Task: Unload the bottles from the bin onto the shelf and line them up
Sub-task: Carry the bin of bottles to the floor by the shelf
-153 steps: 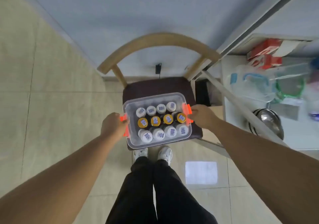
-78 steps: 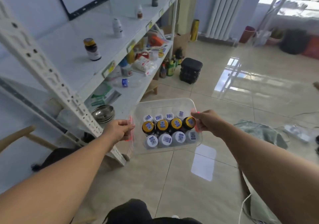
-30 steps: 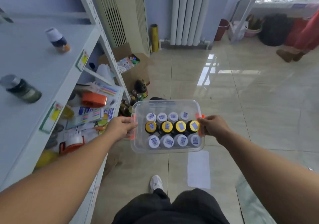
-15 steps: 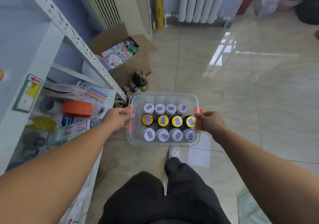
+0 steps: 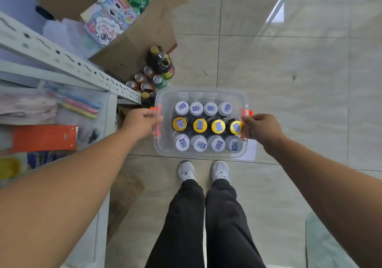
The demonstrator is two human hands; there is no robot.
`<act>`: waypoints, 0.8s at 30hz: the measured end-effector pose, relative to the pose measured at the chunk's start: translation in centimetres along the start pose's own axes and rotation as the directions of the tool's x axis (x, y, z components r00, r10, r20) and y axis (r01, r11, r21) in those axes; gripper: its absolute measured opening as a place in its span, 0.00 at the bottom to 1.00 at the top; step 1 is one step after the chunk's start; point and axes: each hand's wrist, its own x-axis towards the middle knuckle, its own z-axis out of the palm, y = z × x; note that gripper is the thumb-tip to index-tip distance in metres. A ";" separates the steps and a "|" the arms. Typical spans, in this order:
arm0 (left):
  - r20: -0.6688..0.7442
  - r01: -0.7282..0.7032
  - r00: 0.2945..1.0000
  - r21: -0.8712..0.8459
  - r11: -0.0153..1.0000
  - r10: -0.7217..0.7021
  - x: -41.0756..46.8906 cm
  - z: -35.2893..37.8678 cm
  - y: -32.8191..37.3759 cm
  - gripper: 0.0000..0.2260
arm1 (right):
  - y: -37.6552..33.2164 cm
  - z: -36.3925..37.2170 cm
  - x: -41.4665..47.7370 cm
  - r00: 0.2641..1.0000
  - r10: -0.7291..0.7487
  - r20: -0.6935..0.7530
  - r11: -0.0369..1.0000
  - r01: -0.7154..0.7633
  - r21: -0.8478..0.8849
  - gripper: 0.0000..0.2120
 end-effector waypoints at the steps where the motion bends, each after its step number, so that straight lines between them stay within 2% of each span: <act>1: 0.000 -0.002 1.000 -0.002 1.000 0.002 1.3 0.3 -0.4 0.11 | 0.2 0.6 1.0 1.000 0.005 0.001 1.000 -0.005 -0.005 0.16; 7: -0.017 -0.009 1.000 0.020 1.000 0.009 7.6 1.6 -2.1 0.07 | 1.4 4.3 5.9 1.000 0.026 -0.010 1.000 -0.026 0.002 0.15; 12: -0.023 0.003 1.000 0.026 1.000 -0.003 10.6 2.6 -2.7 0.15 | 2.5 6.1 7.7 0.999 0.038 -0.029 0.999 -0.038 -0.009 0.16; 17: -0.034 -0.010 0.999 0.018 1.000 0.010 11.5 2.8 -3.2 0.15 | 2.1 6.4 8.3 0.999 0.035 -0.040 0.999 -0.036 -0.031 0.15; 19: -0.047 -0.033 0.998 0.069 0.997 0.036 11.2 2.7 -3.5 0.17 | 1.9 6.3 8.1 0.998 0.052 -0.035 0.995 -0.055 -0.085 0.17; 21: -0.125 -0.097 0.985 0.183 0.978 0.121 10.1 2.6 -3.5 0.20 | 1.4 6.0 7.4 0.992 -0.027 -0.126 0.963 -0.008 -0.269 0.18; 23: -0.166 -0.213 0.950 0.271 0.939 0.264 8.6 2.6 -3.3 0.21 | 0.3 6.1 5.5 0.953 -0.207 -0.221 0.914 0.107 -0.391 0.13; 24: -0.138 -0.287 0.929 0.317 0.904 0.343 7.8 2.8 -3.1 0.22 | -0.3 6.5 4.5 0.930 -0.307 -0.202 0.884 0.200 -0.423 0.15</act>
